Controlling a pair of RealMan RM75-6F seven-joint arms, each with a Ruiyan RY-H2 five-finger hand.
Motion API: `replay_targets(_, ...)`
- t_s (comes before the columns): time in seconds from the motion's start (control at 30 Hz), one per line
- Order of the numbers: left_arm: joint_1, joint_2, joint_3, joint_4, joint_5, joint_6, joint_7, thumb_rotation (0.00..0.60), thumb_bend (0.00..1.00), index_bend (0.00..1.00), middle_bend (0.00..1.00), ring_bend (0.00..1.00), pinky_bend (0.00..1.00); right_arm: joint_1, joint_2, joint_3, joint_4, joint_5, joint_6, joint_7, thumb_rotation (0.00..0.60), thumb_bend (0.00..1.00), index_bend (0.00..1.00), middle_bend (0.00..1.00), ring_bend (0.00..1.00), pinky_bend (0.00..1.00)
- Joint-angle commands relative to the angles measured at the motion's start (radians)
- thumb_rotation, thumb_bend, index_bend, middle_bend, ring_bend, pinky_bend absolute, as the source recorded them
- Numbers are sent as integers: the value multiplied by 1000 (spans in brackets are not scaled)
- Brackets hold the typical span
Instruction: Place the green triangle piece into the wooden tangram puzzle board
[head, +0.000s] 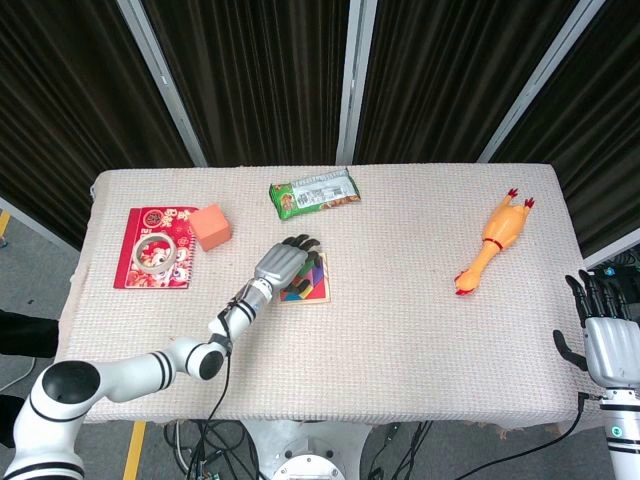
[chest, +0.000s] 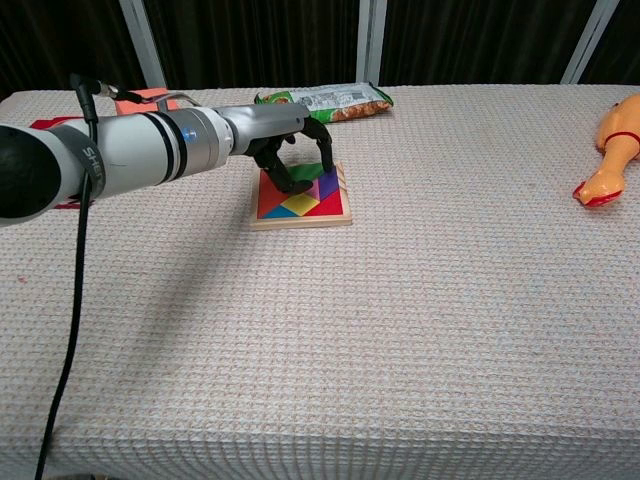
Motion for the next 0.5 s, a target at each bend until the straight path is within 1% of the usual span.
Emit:
replay_targets(0.03,-3,-1,2,3,6,-2,-5,600,415,344,87,0,125,1,-2,2,3,5,-4,2,600,268,0,0,0,0)
replay_targets(0.23,-10,-11,2,30,1,-8,-8,600,415,344,87,0,125,4,-5,1,8,6,-9,3,600,267,0,0,0,0)
replay_targets(0.33,-14,-20,7,52,-23,-16,11,600,414,344,87,0,124,5,-7,1,10,6,-11,3,600,267,0,0,0,0)
replay_targets(0.5,-15,-16,5,52,-49,-9,29,600,414,344,87,0,124,3,-7,2,12,8,-7,7,600,268,0,0,0,0)
